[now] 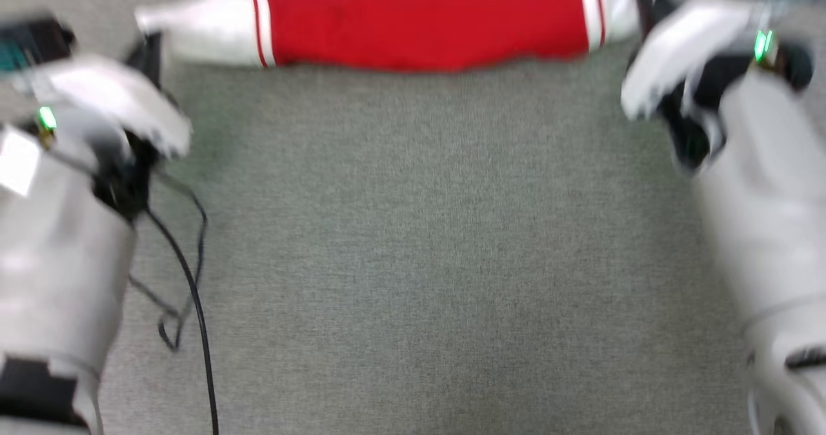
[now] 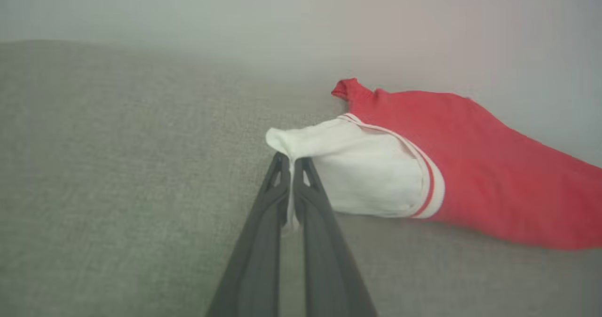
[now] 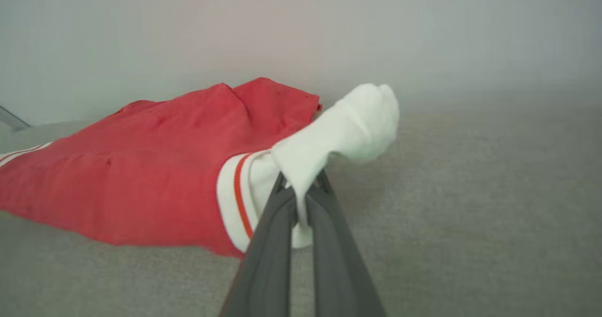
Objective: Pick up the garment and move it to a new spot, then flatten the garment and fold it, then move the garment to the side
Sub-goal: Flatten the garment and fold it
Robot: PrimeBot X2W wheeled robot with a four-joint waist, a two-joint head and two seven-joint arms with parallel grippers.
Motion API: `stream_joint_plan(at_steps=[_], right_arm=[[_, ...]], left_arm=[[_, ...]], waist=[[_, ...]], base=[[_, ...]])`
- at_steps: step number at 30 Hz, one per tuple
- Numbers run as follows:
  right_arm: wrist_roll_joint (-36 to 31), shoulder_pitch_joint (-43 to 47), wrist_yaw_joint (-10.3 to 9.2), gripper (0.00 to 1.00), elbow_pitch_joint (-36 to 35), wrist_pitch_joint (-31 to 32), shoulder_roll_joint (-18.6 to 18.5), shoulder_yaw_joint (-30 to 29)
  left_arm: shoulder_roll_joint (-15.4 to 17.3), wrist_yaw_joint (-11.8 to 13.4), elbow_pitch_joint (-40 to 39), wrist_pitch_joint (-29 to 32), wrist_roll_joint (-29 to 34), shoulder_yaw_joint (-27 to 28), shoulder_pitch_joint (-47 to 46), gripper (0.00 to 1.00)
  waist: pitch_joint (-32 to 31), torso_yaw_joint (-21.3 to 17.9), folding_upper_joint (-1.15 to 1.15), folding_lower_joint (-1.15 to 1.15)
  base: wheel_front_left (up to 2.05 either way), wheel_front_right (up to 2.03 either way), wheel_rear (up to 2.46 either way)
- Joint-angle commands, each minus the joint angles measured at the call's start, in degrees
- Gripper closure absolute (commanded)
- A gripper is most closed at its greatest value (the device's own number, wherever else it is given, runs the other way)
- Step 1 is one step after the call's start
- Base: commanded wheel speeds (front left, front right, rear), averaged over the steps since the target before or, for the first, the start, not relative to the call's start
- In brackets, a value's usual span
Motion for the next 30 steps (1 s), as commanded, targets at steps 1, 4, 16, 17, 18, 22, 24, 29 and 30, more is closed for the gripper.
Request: stream_joint_plan(at_steps=[1, 4, 16, 17, 18, 22, 24, 29, 30], right_arm=[[1.36, 4.01, -0.06, 1.0, -0.64, -0.74, -0.49, 0.44], [3.16, 10.44, -0.06, 1.0, -2.36, -1.64, -1.56, 1.48], [7.88, 37.33, -0.07, 1.0, -17.57, 1.42, -5.5, 0.92], [7.77, 39.69, -0.07, 1.0, -19.26, 2.22, -5.54, 0.33], [7.66, 42.13, -0.08, 1.0, -21.18, 2.83, -5.5, -0.53], [7.11, 48.99, -0.09, 1.0, -27.02, 5.27, -4.62, -3.87], [5.91, 53.82, -0.09, 1.0, -31.2, 6.92, -4.08, -6.4], [3.05, 65.24, -0.09, 1.0, -43.21, 12.18, -0.71, -12.13], [2.51, 67.41, -0.1, 1.0, -45.45, 13.3, -0.12, -13.1]], left_arm=[[0.18, -0.07, -0.82, -1.28, -0.98, -0.59, 3.53, 1.0], [0.58, -0.04, -2.14, -3.07, -2.19, -1.76, 9.07, 1.0], [3.4, 2.33, -10.37, -3.58, -3.48, -3.67, 28.03, 1.0], [3.74, 3.04, -11.81, -3.41, -3.84, -3.43, 29.46, 1.0], [4.06, 3.93, -13.32, -2.98, -4.04, -3.4, 31.39, 1.0], [5.45, 6.53, -18.83, -2.4, -4.61, -3.02, 36.74, 1.0], [6.56, 8.51, -23.01, -2.0, -5.04, -2.6, 40.57, 1.0], [9.6, 14.69, -35.03, 0.04, -6.3, -1.55, 50.57, 1.0], [10.31, 15.96, -37.3, 0.31, -6.42, -1.15, 52.47, 1.0]], waist=[[-3.61, 0.52, 0.0, 0.0], [-7.29, 0.8, 0.0, 0.0], [-19.58, 2.05, 0.0, 0.0], [-20.22, 2.19, 0.0, 0.0], [-20.9, 2.33, 0.0, 0.0], [-22.64, 2.75, 0.0, 0.0], [-23.64, 2.98, 0.0, 0.0], [-25.28, 3.39, 0.0, 0.0], [-25.35, 3.42, 0.0, 0.0]], base=[[0.0, 0.0, 0.0], [0.0, 0.0, 0.0], [0.0, 0.0, 0.0], [0.0, 0.0, 0.0], [0.0, 0.0, 0.0], [0.0, 0.0, 0.0], [0.0, 0.0, 0.0], [0.0, 0.0, 0.0], [0.0, 0.0, 0.0]])
